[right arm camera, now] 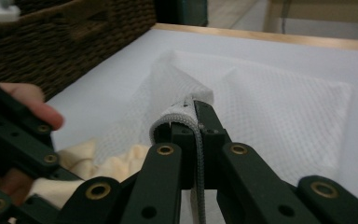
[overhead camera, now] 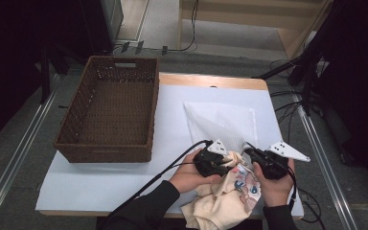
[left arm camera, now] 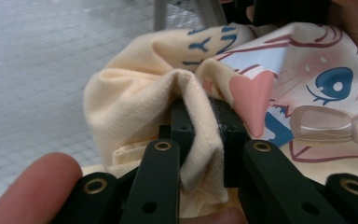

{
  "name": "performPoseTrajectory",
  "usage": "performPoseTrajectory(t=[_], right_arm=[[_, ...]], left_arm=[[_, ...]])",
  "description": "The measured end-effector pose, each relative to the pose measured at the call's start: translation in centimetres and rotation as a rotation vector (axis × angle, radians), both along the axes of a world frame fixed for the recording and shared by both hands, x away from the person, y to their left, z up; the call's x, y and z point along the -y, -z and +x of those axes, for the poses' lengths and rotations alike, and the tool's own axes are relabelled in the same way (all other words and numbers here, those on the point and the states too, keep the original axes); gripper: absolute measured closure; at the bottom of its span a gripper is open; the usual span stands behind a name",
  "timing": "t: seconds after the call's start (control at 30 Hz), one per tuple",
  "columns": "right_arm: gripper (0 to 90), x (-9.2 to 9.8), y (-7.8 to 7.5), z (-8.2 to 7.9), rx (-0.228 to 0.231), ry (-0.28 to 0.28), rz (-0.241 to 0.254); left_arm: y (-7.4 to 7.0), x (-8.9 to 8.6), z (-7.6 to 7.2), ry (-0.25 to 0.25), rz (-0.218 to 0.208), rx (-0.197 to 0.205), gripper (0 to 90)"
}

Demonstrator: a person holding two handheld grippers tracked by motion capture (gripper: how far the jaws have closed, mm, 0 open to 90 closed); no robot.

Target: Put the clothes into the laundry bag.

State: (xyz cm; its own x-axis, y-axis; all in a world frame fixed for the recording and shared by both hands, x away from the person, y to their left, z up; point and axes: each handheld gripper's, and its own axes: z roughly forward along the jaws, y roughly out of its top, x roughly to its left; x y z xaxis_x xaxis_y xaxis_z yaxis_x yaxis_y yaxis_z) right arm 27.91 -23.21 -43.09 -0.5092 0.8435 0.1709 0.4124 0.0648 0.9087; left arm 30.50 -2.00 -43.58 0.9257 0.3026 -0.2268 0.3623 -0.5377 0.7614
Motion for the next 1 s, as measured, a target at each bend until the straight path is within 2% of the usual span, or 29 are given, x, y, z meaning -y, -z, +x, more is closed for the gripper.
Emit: performPoseTrajectory(t=[0.1,0.2,0.3,0.37,0.43,0.5,0.57,0.6,0.67,0.8,0.9,1.0], right_arm=[[89.6,-0.6,-0.3,-0.2,0.024,-0.052,-0.021],[89.6,-0.8,-0.3,-0.3,0.021,-0.039,-0.015],[89.8,-0.9,0.0,-0.2,0.003,-0.027,0.007],[89.8,-1.1,0.1,-0.2,-0.005,-0.024,0.0],[89.8,-1.2,0.1,-0.2,-0.001,-0.019,-0.001],[89.8,-1.0,0.1,-0.2,0.003,-0.017,0.014],[89.8,-1.0,0.1,-0.2,0.004,-0.022,0.021],[89.8,-1.0,0.1,-0.2,0.003,-0.026,0.022],[89.8,-1.1,0.1,-0.3,0.0,-0.041,0.024],[89.7,-1.4,-0.1,-0.5,0.012,-0.043,0.003],[89.8,-1.1,-0.4,-0.6,0.021,-0.02,0.003],[89.8,-0.6,-0.4,-0.7,0.023,-0.004,0.005]], left_arm=[[-0.1,0.2,0.0,0.016,-0.021,-0.012,81.4],[0.0,0.5,-0.2,0.031,-0.041,-0.024,81.5],[-0.1,1.1,-0.7,0.067,-0.044,-0.011,81.7],[-0.2,1.4,-1.1,0.091,-0.055,0.003,81.8],[-0.3,1.4,-1.1,0.113,-0.087,-0.012,81.8],[-0.3,1.4,-0.9,0.114,-0.108,-0.031,81.7],[-0.1,1.4,-0.6,0.107,-0.094,-0.038,81.6],[0.1,1.5,-0.5,0.086,-0.069,-0.037,81.6],[0.6,2.0,-0.2,0.016,0.015,-0.02,81.5],[1.2,2.1,0.3,-0.116,0.113,0.004,81.8],[1.1,1.6,0.5,-0.201,0.122,0.02,82.1],[0.6,0.8,0.5,-0.282,0.127,0.058,82.5]])
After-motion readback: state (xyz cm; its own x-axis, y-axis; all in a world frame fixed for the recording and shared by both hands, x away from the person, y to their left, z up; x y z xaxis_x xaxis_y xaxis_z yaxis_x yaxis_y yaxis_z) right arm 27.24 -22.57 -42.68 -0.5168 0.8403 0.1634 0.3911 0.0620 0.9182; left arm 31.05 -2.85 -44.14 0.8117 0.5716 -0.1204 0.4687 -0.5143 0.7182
